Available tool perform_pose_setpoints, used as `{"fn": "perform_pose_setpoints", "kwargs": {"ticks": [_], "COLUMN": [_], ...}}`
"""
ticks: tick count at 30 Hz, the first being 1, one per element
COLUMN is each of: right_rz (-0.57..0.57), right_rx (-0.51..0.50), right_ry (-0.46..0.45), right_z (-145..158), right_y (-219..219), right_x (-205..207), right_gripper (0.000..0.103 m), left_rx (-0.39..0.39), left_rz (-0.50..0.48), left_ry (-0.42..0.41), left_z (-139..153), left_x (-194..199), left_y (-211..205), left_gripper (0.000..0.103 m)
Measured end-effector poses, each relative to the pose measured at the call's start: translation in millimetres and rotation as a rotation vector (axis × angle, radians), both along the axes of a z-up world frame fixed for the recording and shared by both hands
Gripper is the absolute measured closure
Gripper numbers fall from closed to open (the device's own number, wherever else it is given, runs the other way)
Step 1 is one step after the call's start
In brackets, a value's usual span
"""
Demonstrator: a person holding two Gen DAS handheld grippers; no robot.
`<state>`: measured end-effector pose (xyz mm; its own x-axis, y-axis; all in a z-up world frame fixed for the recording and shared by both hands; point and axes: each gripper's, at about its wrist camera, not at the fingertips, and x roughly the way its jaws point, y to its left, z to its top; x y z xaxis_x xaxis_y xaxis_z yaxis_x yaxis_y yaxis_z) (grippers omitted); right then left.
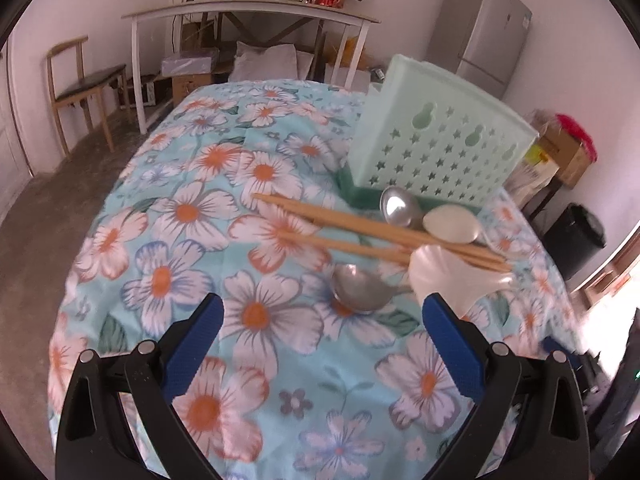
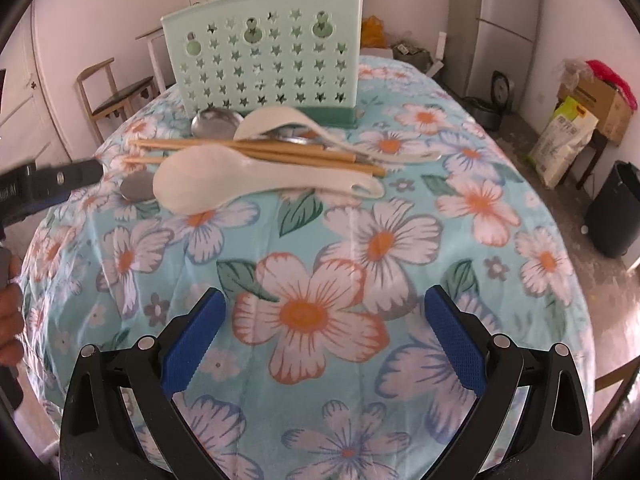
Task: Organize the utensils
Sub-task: 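Reach the left tool to the metal spoon and close on it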
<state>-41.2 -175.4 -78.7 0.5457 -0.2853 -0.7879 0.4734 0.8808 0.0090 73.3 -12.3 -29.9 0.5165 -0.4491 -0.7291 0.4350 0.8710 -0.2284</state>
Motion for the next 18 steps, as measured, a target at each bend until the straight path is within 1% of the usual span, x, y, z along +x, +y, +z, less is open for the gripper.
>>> {"fn": "perform_pose_setpoints", "kwargs": {"ticks": [2,4,7,9,16,17,18], "right_rz": [0.004,0.008,0.013,0.017,0.024,0.024,0.024], "right_rx": [0.000,0.003,0.008,0.010,0.015,0.015,0.016], "right_ry": [-0.018,-0.031,-0.051,-0.053,-0.057,-0.057,-0.057], "right_z": [-1,-2,-3,-3,-3,-3,-3], "right_y": [0,-1,-2,-2,-4,-4,-5], "right_x": [-2,-2,-4,-3,-4,-4,-4], "right_gripper": [0.008,0.008,0.008,0.008,0.008,0.008,0.008], "left_rx": [-0.043,-0.068,-0.072,-0.067,-0.118,-0.125,-0.129], "left_rz": [0.002,0.011,0.022,0.012,0.024,0.024,0.023], "left_ry": [0.016,0.028,0.030,0.026,0.071,0.074,0.077], "left_z": [-1,-2,-5,-7,-12,-12,-12], "left_x": [6,9,13,15,20,20,21], "left_y": [2,4,4,3,12,13,14], "left_gripper": [0.006,0.006,0.006,0.006,0.006,0.008,0.013]}}
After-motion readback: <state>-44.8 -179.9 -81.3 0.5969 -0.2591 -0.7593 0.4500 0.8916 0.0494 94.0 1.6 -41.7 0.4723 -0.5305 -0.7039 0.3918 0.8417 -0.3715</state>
